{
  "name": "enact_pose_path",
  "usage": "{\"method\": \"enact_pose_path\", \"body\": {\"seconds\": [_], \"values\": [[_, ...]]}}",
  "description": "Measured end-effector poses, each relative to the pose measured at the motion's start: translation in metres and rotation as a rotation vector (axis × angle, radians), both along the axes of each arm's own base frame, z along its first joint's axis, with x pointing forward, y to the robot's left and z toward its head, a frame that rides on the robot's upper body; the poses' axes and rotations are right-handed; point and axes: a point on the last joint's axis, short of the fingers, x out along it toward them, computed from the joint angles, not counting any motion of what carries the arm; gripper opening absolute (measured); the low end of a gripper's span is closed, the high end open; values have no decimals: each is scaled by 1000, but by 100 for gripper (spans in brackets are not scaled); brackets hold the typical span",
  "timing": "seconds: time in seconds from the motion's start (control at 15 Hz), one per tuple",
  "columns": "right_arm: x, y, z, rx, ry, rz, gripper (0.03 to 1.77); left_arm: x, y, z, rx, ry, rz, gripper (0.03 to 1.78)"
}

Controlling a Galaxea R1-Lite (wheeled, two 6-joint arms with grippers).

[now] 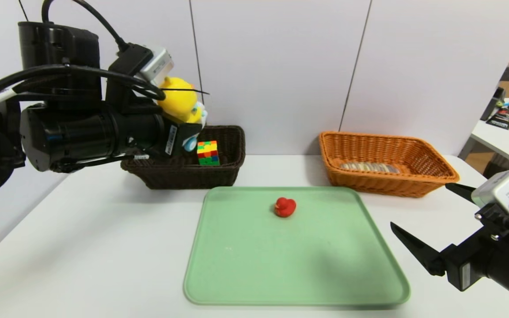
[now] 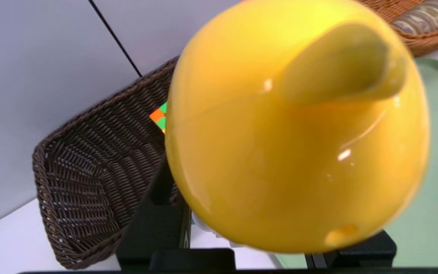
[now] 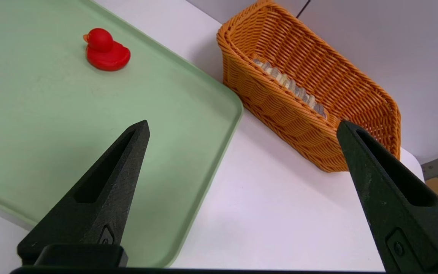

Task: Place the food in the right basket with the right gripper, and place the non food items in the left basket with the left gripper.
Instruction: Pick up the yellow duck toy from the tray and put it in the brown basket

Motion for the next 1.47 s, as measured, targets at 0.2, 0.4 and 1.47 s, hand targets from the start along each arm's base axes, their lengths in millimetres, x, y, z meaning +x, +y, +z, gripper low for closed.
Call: {"method": "enact_pose_path", "body": {"seconds": [0.2,0.4,1.47], "values": [[0,0,0,-1,0,4,169,17,10,3,12,24,31,75],[-1,1,-1,-7,0,9,169,32,16,8,18,53,45,75],[-2,4,-2,-10,3,30,169,119,37,-25,92,320,154,75]]}}
